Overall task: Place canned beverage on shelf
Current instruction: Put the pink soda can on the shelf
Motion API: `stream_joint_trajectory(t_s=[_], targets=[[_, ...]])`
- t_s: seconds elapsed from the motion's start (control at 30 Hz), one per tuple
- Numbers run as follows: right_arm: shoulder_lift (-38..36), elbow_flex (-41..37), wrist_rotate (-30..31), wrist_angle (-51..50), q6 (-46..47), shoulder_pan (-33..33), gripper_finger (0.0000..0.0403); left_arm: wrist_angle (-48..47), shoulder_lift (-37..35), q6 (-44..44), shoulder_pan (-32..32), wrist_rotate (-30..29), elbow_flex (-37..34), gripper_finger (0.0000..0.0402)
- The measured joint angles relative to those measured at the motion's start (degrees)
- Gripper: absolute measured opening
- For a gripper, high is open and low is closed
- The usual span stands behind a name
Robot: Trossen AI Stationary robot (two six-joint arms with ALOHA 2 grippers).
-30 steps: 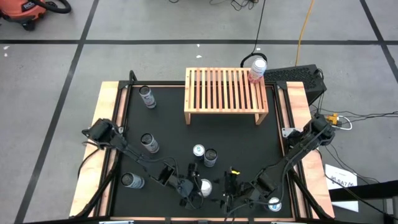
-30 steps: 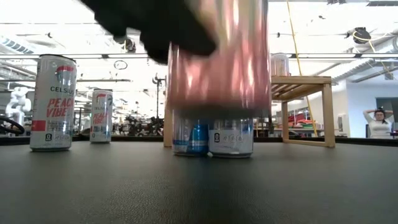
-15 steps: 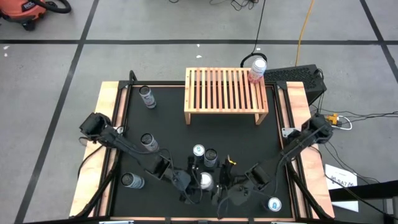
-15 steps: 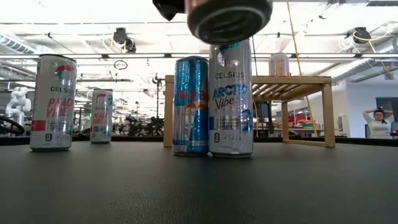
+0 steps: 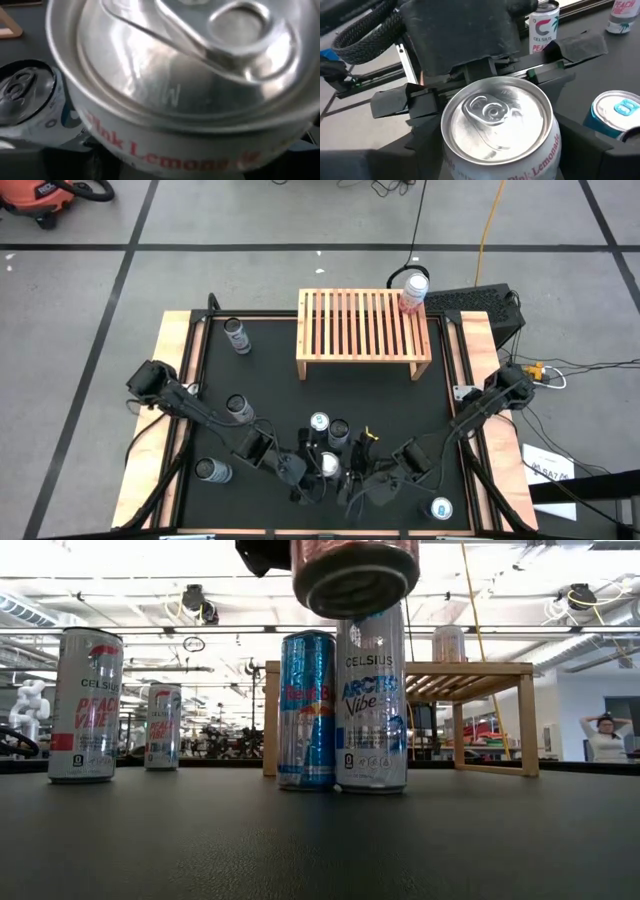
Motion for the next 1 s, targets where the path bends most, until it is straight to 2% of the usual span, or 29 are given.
stream_joint_trajectory(t_s=[0.17,0.27,0.37,0.5,0.73,0.9,1.0], targets=[[-2.3,-0.2,4.0,-1.9,-0.1,0.5,0.0281,-5.0,-4.4,-2.6,0.1,0.1,0.1,0.0362],[-6.0,-0.2,7.2,-5.5,-0.2,1.1,0.0281,-9.4,-7.8,-2.4,0.3,-0.6,0.1,0.0384],[-10.7,0.1,11.4,-11.8,0.3,1.3,0.0281,-10.7,-11.6,-2.0,0.7,-3.3,0.1,0.0389],[-16.5,-0.1,14.4,-23.9,3.3,0.1,0.0281,-11.7,-15.4,-2.0,1.8,-10.5,0.2,0.039],[-29.8,-0.1,19.0,-46.5,8.8,-5.7,0.0287,-16.1,-18.4,-2.5,2.6,-20.3,0.1,0.0391],[-39.2,-0.1,21.7,-55.5,6.5,-11.5,0.0287,-18.6,-18.3,-3.7,4.0,-21.7,0.1,0.0391],[-45.3,-2.9,23.3,-55.2,3.2,-15.4,0.0287,-18.7,-18.3,-3.7,5.4,-21.7,0.1,0.0391]])
